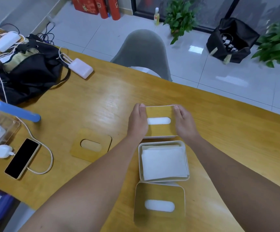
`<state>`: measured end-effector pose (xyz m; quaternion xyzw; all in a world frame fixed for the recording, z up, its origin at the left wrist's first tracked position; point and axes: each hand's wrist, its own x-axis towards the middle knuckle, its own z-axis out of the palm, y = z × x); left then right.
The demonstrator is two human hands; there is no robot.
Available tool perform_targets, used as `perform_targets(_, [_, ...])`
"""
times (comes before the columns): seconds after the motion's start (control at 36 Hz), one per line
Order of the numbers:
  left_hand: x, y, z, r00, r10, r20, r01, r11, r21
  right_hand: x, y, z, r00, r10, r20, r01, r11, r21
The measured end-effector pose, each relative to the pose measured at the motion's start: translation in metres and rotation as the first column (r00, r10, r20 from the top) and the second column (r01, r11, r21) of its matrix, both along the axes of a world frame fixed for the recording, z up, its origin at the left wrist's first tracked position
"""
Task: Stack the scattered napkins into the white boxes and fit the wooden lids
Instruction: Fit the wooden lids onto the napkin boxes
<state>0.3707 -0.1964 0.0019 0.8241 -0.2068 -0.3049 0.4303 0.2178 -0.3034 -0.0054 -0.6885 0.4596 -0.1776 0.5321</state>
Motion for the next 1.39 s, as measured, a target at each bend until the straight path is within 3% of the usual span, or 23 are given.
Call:
perform_targets(0.11, [0.005, 0.001, 0.001, 0.994, 0.018, -0.11, -0.02, 1.0, -0.02, -0.006, 0.002, 0.006, 0.999, 0.033, -0.011, -0.033, 0.999, 0.003])
perform_targets(0.28, [0.008, 0.005, 0.0, 0.998, -0.032, -0.049, 0.032, 0.999, 0.013, -0.008, -0.001, 0.012, 0.99, 0.032, -0.139, -0.041, 0.997, -0.066])
perform_targets(0.44, [0.013, 0.026, 0.019, 0.999, -0.031, -0.028, 0.032, 0.999, 0.035, -0.018, 0.019, 0.044, 0.978, -0.051, -0.204, -0.037, 0.914, -0.404])
perform_targets(0.58, [0.019, 0.068, 0.03, 1.0, 0.006, -0.014, -0.006, 1.0, 0.025, -0.014, 0.08, 0.071, 0.979, 0.111, -0.173, -0.189, 0.816, -0.546])
perform_targets(0.83, [0.036, 0.173, 0.041, 0.998, -0.031, 0.058, 0.033, 0.999, -0.031, 0.029, 0.193, 0.101, 0.973, 0.227, -0.034, -0.227, 0.926, -0.304])
perform_targets(1.03, [0.071, 0.267, 0.028, 0.984, -0.098, 0.149, 0.073, 0.984, 0.165, 0.075, 0.263, 0.084, 0.912, 0.295, -0.285, -0.312, 0.95, -0.015])
perform_targets(1.22, [0.104, 0.3, 0.013, 0.976, -0.107, 0.191, 0.07, 0.979, 0.193, 0.102, 0.292, 0.056, 0.897, 0.283, -0.34, -0.269, 0.959, 0.088])
perform_targets(1.39, [0.122, 0.298, -0.003, 0.982, -0.165, 0.091, 0.14, 0.962, 0.237, 0.113, 0.299, 0.034, 0.898, 0.253, -0.36, -0.205, 0.964, 0.166])
